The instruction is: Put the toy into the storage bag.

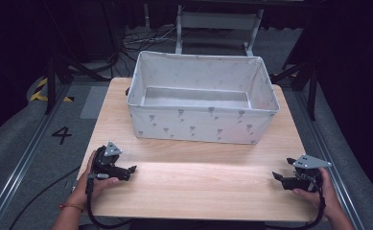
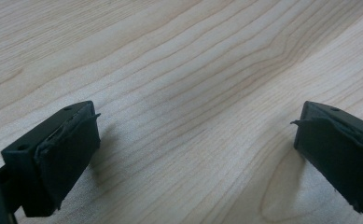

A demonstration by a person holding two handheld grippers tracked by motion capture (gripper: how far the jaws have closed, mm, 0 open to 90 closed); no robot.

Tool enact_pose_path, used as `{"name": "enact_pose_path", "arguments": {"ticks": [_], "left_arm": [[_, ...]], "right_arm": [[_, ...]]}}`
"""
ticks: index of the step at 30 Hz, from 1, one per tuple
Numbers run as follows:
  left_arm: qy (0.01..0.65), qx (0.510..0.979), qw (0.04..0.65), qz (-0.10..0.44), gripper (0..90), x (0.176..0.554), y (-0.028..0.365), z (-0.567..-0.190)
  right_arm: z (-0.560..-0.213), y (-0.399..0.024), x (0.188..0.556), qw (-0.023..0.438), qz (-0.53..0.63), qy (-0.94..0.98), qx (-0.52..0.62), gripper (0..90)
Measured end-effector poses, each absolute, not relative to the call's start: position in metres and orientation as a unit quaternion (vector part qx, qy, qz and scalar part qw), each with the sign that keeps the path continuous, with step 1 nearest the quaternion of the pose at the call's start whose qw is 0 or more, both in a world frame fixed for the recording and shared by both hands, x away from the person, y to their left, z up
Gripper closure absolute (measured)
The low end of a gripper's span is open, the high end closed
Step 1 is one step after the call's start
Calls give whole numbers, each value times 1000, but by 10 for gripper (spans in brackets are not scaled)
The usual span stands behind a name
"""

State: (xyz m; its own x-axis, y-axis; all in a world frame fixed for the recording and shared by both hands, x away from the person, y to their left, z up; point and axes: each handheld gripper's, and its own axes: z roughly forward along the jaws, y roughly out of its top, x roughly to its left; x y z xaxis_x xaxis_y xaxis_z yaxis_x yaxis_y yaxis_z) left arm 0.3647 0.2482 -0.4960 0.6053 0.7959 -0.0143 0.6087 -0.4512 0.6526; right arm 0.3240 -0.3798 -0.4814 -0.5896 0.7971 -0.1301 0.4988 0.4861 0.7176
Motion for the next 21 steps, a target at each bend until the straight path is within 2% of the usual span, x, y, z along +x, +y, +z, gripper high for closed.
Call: {"name": "enact_pose_path", "arguments": {"ticks": [11, 14, 21], "left_arm": [[419, 839, 315, 149, 5, 365, 248, -496], [419, 839, 315, 148, 5, 365, 248, -496], [420, 838, 314, 149, 5, 365, 248, -496]], "right_arm": [[-498, -402, 316, 221, 341, 800, 441, 198], [-500, -407, 317, 218, 340, 788, 464, 161], [-501, -410, 321, 200, 341, 783, 480, 146]]}}
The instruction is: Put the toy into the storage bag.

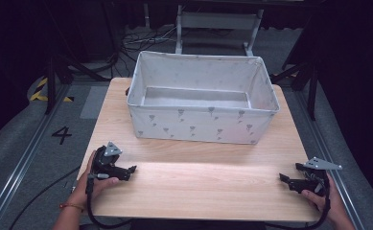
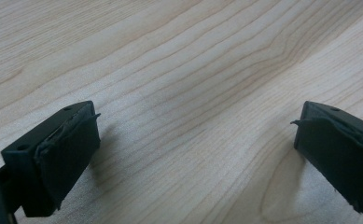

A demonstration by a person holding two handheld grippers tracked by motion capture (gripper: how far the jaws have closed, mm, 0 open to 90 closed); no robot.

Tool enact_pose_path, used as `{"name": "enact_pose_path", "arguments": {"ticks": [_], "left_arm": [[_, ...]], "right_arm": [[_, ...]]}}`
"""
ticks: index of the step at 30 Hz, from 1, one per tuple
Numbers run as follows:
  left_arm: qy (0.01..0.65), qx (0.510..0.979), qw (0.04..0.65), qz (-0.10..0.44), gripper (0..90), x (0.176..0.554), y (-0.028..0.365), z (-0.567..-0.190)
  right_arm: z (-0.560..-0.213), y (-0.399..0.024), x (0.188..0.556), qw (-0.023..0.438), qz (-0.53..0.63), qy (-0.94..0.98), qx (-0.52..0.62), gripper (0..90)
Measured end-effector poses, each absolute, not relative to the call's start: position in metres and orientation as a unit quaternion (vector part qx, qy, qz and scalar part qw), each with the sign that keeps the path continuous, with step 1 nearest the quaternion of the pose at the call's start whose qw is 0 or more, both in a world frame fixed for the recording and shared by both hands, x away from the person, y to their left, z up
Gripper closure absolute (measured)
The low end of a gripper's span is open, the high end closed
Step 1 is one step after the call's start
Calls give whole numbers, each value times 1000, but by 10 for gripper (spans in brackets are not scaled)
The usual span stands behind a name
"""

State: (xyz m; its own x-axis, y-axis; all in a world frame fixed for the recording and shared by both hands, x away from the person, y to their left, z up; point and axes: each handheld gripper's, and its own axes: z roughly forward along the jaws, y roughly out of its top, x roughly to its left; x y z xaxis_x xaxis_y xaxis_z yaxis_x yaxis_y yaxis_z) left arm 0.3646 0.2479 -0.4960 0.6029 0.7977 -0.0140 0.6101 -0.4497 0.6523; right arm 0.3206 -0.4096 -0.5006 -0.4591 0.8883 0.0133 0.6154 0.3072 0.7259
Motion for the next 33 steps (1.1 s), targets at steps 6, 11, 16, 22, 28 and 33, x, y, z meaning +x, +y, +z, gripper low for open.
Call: {"name": "enact_pose_path", "arguments": {"ticks": [6, 11, 16, 22, 28, 33], "left_arm": [[426, 835, 313, 151, 5, 363, 247, -496], [426, 834, 316, 148, 4, 364, 247, -496], [426, 835, 314, 150, 2, 365, 247, -496], [426, 835, 314, 150, 2, 365, 247, -496], [426, 835, 314, 150, 2, 365, 247, -496], [426, 835, 314, 150, 2, 365, 247, -496]], "right_arm": [[-501, -409, 321, 205, 332, 775, 498, 92], [-501, -408, 322, 207, 325, 771, 507, 57], [-502, -408, 323, 208, 320, 768, 514, 25], [-502, -408, 323, 209, 316, 765, 521, 4], [-502, -408, 323, 209, 316, 765, 521, 4], [-502, -408, 323, 209, 316, 765, 521, 4]]}}
